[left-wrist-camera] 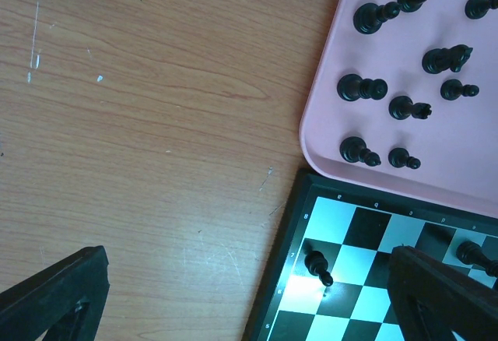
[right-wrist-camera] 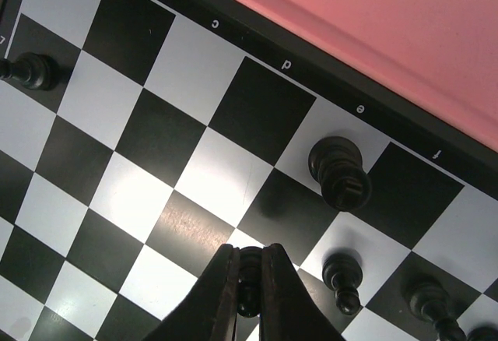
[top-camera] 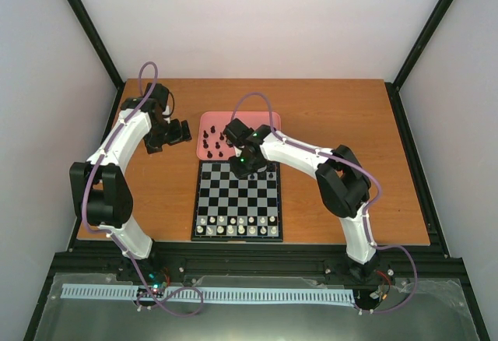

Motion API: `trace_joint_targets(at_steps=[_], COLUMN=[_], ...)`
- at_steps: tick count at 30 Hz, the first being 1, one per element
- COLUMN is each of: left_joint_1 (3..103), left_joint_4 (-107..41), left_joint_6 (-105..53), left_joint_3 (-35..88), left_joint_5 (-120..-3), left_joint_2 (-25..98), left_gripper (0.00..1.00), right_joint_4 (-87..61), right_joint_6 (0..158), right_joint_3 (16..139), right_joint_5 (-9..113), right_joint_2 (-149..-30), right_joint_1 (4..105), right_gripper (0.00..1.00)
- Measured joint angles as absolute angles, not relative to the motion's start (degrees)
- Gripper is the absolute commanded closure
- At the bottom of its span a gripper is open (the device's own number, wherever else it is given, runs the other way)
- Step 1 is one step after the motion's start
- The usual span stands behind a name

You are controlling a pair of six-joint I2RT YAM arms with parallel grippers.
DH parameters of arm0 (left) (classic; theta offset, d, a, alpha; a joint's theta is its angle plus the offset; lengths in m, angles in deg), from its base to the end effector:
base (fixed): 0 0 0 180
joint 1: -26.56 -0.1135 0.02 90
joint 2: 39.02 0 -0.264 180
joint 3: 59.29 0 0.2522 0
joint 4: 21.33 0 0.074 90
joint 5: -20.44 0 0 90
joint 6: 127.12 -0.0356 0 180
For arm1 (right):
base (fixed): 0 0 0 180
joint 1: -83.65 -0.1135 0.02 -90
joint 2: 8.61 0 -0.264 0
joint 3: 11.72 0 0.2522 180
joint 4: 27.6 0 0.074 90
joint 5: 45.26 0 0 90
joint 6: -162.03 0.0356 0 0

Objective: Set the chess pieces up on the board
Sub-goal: Place the chess piece on the chessboard.

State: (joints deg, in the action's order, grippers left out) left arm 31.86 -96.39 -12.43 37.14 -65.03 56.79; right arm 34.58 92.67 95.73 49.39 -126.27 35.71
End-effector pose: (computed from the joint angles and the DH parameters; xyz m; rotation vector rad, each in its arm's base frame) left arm 0.3266 -0.0331 0.2734 -0.4716 2.8534 -0.2127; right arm 0.2818 0.3166 0.1983 -0.7051 2.8258 0.3519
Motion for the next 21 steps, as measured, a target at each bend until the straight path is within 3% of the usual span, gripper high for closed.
trace_joint_targets(at_steps=[21], left_joint_1=[31.9], left_joint_4=[-96.4], left_joint_6=[-12.4], left_joint_3=[37.1], left_joint_5=[-65.0], left_joint_2=[56.8], left_gripper=[0.0], right_joint_4=[33.7], right_joint_6=[92.7], right_joint_3=[94.4], right_joint_5=[49.5], right_joint_2=[-127.2], right_joint_1=[36.2], right_gripper=[0.94])
